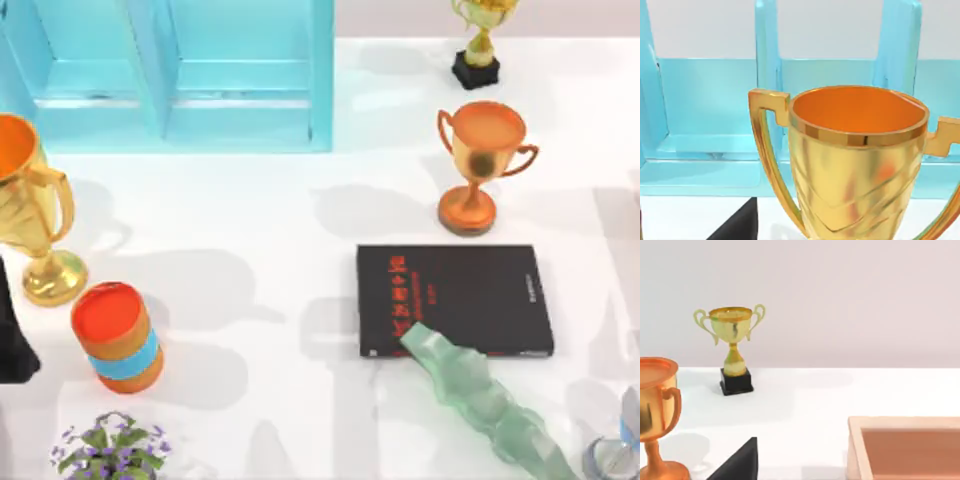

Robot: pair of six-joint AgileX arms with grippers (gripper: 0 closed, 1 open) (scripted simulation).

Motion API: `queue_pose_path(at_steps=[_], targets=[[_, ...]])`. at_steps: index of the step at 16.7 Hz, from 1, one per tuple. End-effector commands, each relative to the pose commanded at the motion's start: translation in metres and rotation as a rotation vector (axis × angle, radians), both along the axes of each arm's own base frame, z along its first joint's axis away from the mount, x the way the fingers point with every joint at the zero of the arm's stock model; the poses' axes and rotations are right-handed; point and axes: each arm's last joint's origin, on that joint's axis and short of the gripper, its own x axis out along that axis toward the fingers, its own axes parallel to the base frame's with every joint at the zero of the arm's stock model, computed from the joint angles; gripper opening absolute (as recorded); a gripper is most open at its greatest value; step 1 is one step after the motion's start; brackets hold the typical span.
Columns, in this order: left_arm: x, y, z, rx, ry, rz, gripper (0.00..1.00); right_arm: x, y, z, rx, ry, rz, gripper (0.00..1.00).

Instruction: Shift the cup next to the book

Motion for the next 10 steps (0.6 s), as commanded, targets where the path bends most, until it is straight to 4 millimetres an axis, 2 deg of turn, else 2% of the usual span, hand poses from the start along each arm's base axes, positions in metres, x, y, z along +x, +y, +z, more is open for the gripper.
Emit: queue_pose_path(at_steps=[5,10], targets=[[0.001,0.002,0.006,0.047,0.05,0.021,1.0,0.0,0.0,0.0,0.0,0.0,0.0,1.0],[0.012,0.009,0.041,0.3,0.274,0.045,1.0,0.0,0.0,0.0,0.0,0.0,0.0,1.0]])
